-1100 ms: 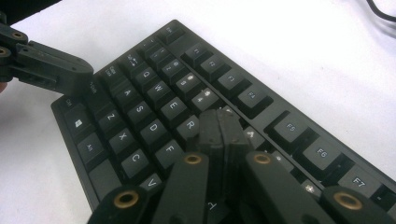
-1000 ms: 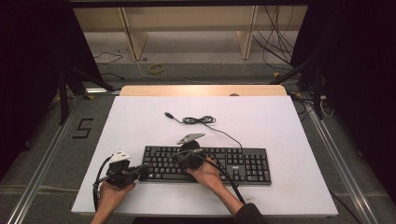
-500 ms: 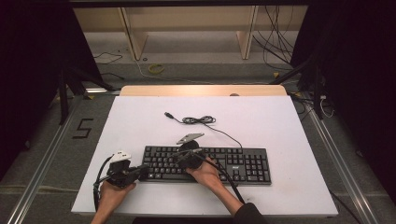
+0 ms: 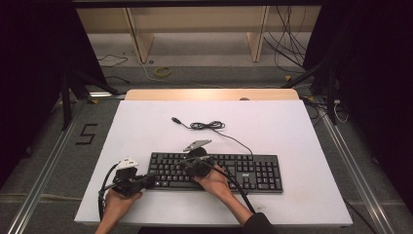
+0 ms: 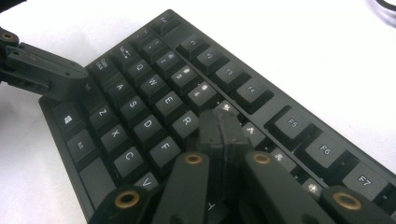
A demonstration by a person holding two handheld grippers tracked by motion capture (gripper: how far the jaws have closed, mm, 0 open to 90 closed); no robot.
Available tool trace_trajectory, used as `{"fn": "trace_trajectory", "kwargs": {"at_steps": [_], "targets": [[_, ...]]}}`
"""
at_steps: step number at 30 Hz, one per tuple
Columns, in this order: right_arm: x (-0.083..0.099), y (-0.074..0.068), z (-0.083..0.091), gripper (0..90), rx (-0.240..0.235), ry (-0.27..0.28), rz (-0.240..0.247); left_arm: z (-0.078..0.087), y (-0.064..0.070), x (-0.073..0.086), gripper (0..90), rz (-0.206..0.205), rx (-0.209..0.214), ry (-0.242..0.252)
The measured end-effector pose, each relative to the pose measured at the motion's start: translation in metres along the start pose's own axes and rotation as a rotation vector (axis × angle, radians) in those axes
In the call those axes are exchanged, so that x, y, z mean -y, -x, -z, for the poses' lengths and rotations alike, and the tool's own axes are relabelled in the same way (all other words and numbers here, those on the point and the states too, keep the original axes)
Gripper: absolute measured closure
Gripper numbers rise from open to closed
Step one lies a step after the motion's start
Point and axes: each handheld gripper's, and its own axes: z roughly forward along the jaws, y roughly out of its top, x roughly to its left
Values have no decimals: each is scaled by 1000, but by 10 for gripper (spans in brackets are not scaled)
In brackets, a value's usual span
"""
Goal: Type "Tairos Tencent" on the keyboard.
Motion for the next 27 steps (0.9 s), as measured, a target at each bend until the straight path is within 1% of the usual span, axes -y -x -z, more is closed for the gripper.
{"fn": "trace_trajectory", "kwargs": {"at_steps": [3, 5, 8, 10, 12, 13, 16, 20, 21, 24, 27], "targets": [[0, 1, 1, 900, -5, 6, -11, 0, 0, 0, 892, 0, 0, 2], [0, 2, 2, 900, -18, 8, -29, 1, 0, -1, 890, 3, -2, 8], [0, 3, 8, 882, -35, 37, -42, 5, 1, -3, 889, 3, 5, 35], [-1, 2, 13, 854, -40, 54, -35, 7, 2, -5, 869, 4, 7, 51], [-1, 1, 15, 840, -43, 57, -37, 8, 3, -6, 861, 8, 16, 67], [-1, 2, 18, 822, -46, 70, -39, 8, 3, -6, 837, 5, 20, 72], [0, 3, 21, 804, -50, 77, -44, 8, 4, -7, 819, 2, 25, 74], [3, 5, 25, 749, -57, 94, -49, 7, 5, -9, 764, 11, 34, 87], [4, 7, 27, 728, -63, 98, -51, 7, 5, -9, 733, 13, 38, 92], [6, 8, 29, 703, -67, 107, -53, 8, 6, -10, 703, 15, 50, 98], [7, 9, 33, 667, -71, 118, -53, 7, 7, -11, 642, 15, 57, 98]]}}
